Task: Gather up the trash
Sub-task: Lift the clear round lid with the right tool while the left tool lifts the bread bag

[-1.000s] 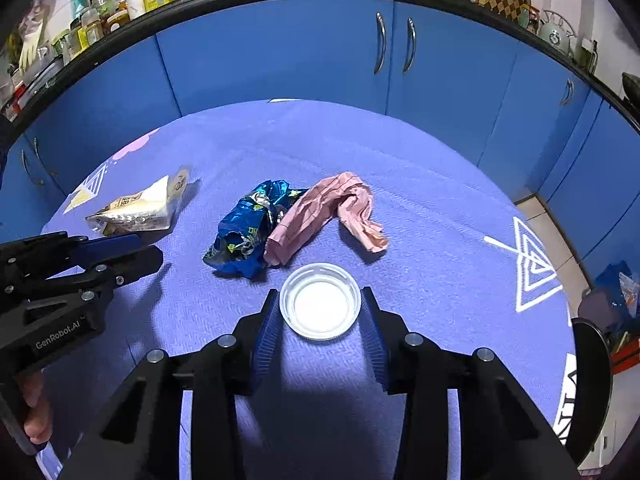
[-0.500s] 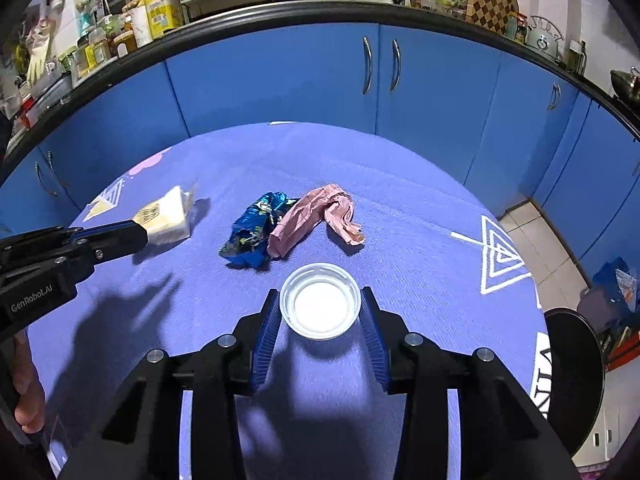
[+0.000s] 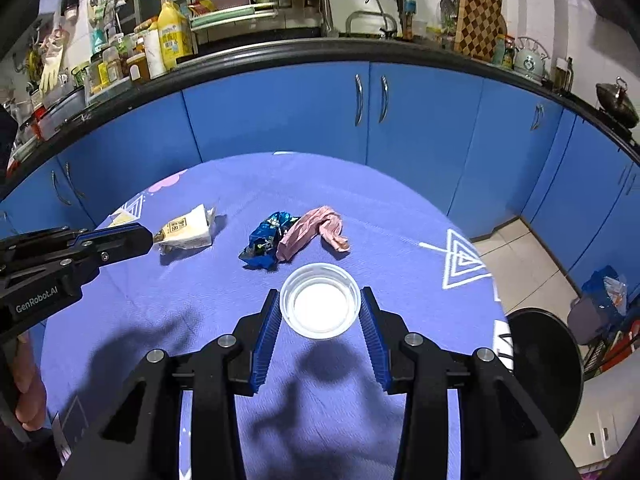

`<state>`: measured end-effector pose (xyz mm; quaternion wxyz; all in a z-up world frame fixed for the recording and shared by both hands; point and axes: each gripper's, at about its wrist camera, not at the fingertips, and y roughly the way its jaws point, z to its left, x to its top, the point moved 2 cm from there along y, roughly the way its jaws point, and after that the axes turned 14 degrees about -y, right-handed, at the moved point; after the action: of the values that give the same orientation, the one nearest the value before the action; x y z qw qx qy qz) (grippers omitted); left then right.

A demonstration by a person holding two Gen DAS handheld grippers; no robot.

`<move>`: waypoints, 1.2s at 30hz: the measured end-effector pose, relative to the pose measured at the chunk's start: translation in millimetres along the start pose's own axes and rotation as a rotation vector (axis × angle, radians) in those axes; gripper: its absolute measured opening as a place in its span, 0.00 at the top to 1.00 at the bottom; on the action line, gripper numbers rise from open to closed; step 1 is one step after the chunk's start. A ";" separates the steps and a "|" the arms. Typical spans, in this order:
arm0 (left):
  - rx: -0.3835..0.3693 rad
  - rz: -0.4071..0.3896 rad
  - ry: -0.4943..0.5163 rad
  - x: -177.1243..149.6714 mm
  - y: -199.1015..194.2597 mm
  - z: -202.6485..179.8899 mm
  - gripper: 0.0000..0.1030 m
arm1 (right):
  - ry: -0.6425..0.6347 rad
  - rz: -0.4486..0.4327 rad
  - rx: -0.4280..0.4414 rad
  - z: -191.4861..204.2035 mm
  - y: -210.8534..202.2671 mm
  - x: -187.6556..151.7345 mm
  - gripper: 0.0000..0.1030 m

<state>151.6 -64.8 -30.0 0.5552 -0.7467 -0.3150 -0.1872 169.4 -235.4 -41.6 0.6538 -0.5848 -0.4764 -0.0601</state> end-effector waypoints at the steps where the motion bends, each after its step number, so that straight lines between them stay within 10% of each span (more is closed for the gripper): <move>1: -0.003 -0.005 0.004 0.4 -2.9 -3.6 0.93 | 0.000 -0.005 -0.005 -1.6 -3.8 -0.7 0.62; 23: -0.082 0.010 0.121 -11.5 -8.1 -78.4 0.93 | 0.095 -0.068 -0.042 -55.6 -48.5 -34.3 0.62; 32: 0.081 0.028 0.035 0.5 15.7 -33.0 0.90 | 0.075 -0.055 -0.034 -47.9 -41.8 -30.8 0.62; 35: 0.123 0.044 -0.058 8.3 24.3 8.5 0.68 | 0.064 -0.047 -0.023 -41.7 -33.6 -26.5 0.62; 36: 0.145 0.033 -0.076 10.1 24.6 20.0 0.26 | 0.056 -0.042 -0.017 -37.2 -28.3 -23.0 0.62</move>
<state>174.2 -47.7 -47.4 0.5984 -0.7161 -0.3363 -0.1261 159.5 -285.7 -32.5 0.6605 -0.5782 -0.4697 -0.0940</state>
